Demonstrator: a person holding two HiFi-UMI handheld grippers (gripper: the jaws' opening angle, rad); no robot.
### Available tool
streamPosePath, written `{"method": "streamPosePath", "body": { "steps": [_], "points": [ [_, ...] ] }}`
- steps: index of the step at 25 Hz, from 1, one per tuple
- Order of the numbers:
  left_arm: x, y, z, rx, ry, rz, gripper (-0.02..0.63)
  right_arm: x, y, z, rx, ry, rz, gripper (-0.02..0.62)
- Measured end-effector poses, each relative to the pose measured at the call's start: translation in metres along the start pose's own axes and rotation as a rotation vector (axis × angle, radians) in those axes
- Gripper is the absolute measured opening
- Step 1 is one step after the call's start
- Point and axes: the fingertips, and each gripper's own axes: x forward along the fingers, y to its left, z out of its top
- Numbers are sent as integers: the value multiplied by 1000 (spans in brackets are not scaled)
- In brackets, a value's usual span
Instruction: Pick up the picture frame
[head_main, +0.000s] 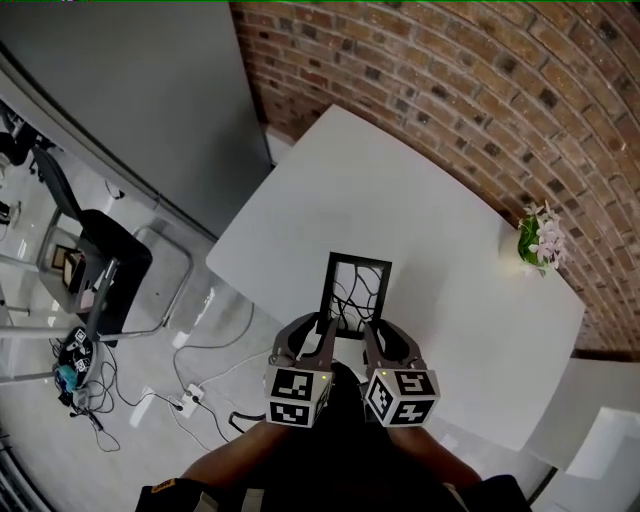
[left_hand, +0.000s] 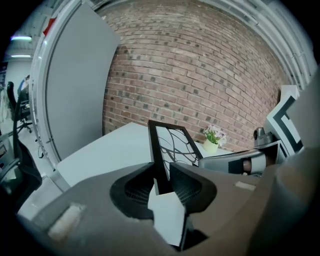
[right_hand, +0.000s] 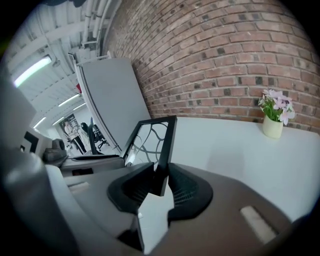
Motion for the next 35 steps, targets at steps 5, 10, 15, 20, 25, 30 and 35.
{"method": "streamPosePath", "body": {
  "steps": [5,10,15,20,25,30,35],
  "points": [
    [-43,0,34,5,-90,21,86,-27,33,24,-41,-72,22,91],
    [-87,2,55,0,-168,41,86,-55,67,41,-89,-133,49,91],
    [-127,1,66,9,-228,69,86,-82,97,50,-135,-191,79,91],
    [-164,2,74,34,-288,86,86,-107,125,55,-171,-250,95,91],
    [-191,5,74,41,-322,103,86,-122,146,53,-210,-291,100,91],
    [-205,8,65,49,-330,113,86,-129,157,45,-209,-303,105,91],
    [-214,5,59,51,-332,117,86,-136,159,35,-194,-301,105,84]
  ]
}}
